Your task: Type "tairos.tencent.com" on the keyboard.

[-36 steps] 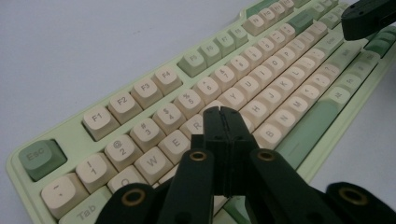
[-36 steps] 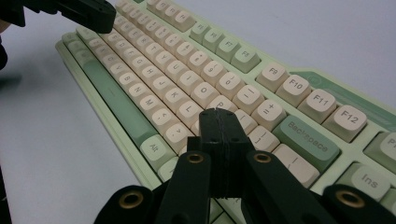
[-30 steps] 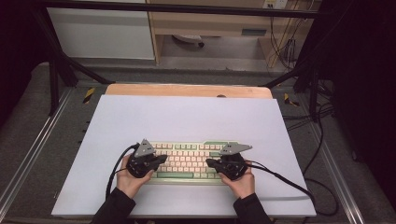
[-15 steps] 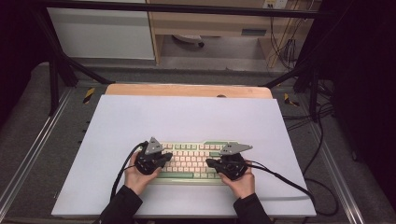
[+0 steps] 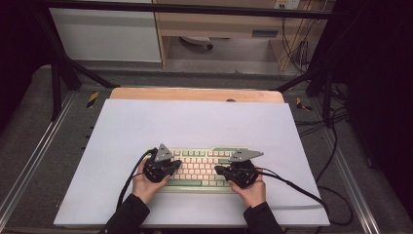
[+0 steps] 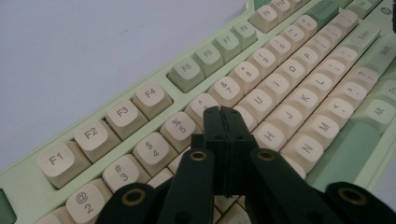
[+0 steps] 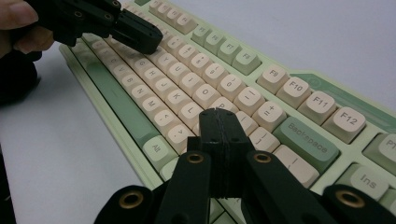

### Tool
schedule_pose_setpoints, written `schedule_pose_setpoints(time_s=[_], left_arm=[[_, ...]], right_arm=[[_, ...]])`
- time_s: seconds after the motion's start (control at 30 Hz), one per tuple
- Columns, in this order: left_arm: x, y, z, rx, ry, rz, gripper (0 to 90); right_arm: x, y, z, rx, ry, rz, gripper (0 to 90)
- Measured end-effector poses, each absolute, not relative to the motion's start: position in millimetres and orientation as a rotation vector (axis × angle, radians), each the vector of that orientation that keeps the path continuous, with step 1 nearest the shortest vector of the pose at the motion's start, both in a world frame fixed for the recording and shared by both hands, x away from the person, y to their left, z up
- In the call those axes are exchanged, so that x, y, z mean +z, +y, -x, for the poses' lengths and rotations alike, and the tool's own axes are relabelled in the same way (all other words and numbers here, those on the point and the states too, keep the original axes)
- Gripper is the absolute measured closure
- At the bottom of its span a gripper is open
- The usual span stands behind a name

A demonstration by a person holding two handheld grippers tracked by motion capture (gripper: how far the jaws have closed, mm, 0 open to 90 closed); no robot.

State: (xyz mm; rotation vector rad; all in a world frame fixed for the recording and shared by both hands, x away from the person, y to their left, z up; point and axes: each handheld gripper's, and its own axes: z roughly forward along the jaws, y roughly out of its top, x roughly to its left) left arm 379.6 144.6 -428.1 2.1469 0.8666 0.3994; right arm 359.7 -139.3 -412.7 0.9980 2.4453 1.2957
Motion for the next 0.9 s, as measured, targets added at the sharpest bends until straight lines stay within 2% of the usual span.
schedule_pose_setpoints(time_s=[0.57,0.9], left_arm=[[-411,162,-370,0.408,0.858,-2.088,90.0],[-413,172,-373,0.417,0.892,-2.086,90.0]], right_arm=[[-411,-140,-359,1.299,2.439,-0.992,90.0],[-411,-140,-359,1.299,2.437,-0.99,90.0]])
